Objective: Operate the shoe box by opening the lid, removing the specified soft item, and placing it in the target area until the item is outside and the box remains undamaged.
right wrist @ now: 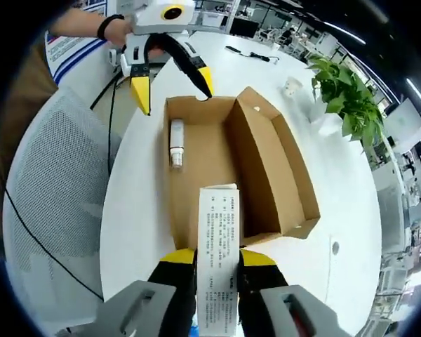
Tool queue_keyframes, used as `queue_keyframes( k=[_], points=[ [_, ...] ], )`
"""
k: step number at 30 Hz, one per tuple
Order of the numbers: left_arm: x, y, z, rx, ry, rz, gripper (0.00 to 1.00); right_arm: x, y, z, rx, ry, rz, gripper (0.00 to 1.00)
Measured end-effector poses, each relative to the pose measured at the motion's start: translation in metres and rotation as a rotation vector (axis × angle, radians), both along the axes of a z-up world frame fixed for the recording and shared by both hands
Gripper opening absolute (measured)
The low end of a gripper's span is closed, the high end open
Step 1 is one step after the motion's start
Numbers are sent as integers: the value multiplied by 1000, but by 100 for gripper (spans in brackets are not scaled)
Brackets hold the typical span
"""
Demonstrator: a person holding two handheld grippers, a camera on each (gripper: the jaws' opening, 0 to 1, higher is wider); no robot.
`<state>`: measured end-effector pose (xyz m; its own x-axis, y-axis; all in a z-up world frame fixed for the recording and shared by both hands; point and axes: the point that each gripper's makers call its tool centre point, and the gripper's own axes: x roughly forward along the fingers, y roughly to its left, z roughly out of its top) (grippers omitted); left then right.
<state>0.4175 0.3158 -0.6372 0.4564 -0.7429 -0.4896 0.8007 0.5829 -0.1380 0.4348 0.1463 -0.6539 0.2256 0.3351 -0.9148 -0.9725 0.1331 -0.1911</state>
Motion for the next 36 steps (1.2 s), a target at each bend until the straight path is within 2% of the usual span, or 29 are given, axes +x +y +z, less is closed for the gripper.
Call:
queue_keyframes(
  k=[11,24,36],
  points=[
    [-7,-29,-1,12,4,-54,58,-21,-37,-12,11,23,-75,17],
    [-14,-49,-8,35,18,-93,57,-41,-69,-28,23,45,-143,17],
    [-12,-65,-6,34,19,-122,57,-34,-104,-21,16,33,-192,17]
  ],
)
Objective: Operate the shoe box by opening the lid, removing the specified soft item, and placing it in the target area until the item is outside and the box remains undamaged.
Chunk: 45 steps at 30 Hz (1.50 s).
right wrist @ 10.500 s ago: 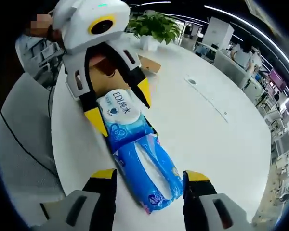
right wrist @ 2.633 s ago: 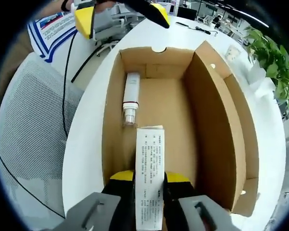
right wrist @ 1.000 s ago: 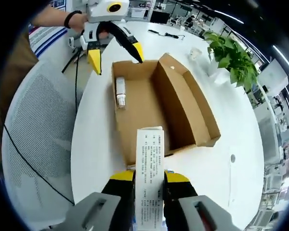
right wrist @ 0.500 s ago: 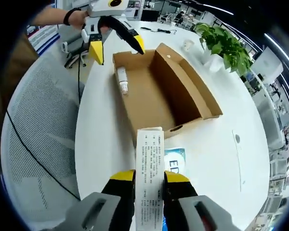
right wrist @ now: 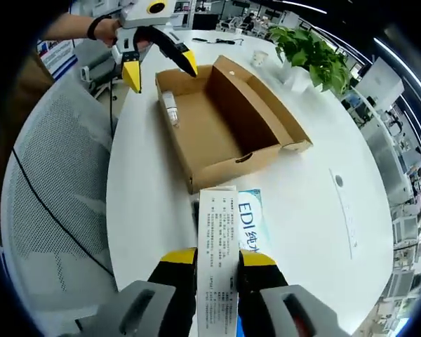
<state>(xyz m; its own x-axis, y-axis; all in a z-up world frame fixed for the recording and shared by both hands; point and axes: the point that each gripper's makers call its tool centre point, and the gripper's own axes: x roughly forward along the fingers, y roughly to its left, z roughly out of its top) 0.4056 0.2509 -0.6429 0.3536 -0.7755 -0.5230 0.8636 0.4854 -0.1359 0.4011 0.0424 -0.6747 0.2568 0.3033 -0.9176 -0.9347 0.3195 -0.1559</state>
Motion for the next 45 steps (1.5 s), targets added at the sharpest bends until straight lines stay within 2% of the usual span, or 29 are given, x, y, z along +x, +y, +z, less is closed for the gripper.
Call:
queue_keyframes(
  k=[10,17,20,24,32,38,45],
  points=[
    [8,1,7,-2,-12,10,57,21,-27,9,-26,-14,-4,17],
    [9,10,7,8,-7,40,57,32,-51,6,-53,-12,-8,17],
    [10,12,11,6,-6,60,57,47,-67,3,-64,-13,-20,17],
    [8,13,15,13,-11,69,57,54,-72,1,-65,-16,-28,17],
    [11,15,24,19,-20,98,57,66,-87,-12,-90,-3,-17,17],
    [13,15,25,28,-20,114,57,71,-98,-27,-118,11,2,17],
    [14,11,25,37,-22,115,57,73,-107,-42,-117,32,9,17]
  ],
)
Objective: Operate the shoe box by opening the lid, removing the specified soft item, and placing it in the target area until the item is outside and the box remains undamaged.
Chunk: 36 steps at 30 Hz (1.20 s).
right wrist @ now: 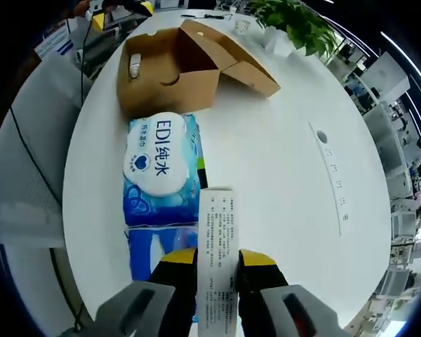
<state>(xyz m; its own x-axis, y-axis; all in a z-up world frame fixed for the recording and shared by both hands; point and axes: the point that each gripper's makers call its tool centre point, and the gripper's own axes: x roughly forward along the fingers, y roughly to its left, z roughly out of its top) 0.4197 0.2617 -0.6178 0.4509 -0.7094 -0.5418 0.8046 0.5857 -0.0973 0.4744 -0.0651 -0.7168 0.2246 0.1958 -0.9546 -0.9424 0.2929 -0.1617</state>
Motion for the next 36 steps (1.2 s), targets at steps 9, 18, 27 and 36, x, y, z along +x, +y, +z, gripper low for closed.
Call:
queue_keyframes(
  k=[9,18,27,36],
  points=[
    [1,0,-2,19,5,4,57,1,-13,-18,-9,29,6,17],
    [1,-1,-5,37,10,9,57,2,-15,-30,-9,54,33,17],
    [2,0,-7,46,14,23,57,3,-13,-40,-18,65,65,17],
    [-3,4,-17,61,33,32,57,4,-17,-46,-31,79,83,17]
  ],
)
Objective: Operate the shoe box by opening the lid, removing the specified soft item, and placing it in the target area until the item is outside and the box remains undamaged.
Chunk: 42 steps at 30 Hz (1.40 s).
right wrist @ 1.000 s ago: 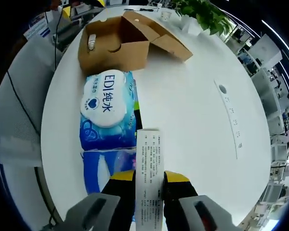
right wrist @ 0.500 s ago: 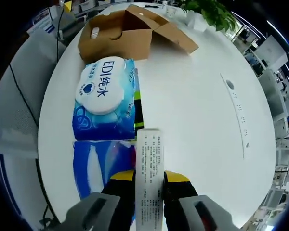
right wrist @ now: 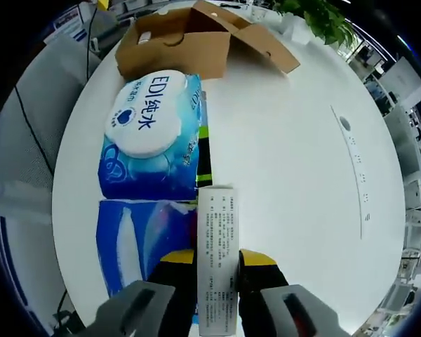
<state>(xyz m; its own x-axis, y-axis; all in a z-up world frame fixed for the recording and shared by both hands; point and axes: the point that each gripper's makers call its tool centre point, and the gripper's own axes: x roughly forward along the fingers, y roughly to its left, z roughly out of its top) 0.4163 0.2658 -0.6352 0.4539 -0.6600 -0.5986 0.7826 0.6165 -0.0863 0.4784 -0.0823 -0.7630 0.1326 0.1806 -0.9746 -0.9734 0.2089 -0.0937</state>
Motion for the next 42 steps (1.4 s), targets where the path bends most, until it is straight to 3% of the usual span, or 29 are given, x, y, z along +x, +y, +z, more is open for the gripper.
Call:
queue_keyframes(
  k=[13,32,42],
  points=[
    [0,-1,2,5,-3,8,56,-1,-8,-5,-22,11,23,18],
    [-4,2,6,9,-7,10,56,1,-13,0,-16,-13,-29,22],
    [-3,2,7,0,-12,4,56,-1,-14,21,10,-46,-86,26]
  ],
)
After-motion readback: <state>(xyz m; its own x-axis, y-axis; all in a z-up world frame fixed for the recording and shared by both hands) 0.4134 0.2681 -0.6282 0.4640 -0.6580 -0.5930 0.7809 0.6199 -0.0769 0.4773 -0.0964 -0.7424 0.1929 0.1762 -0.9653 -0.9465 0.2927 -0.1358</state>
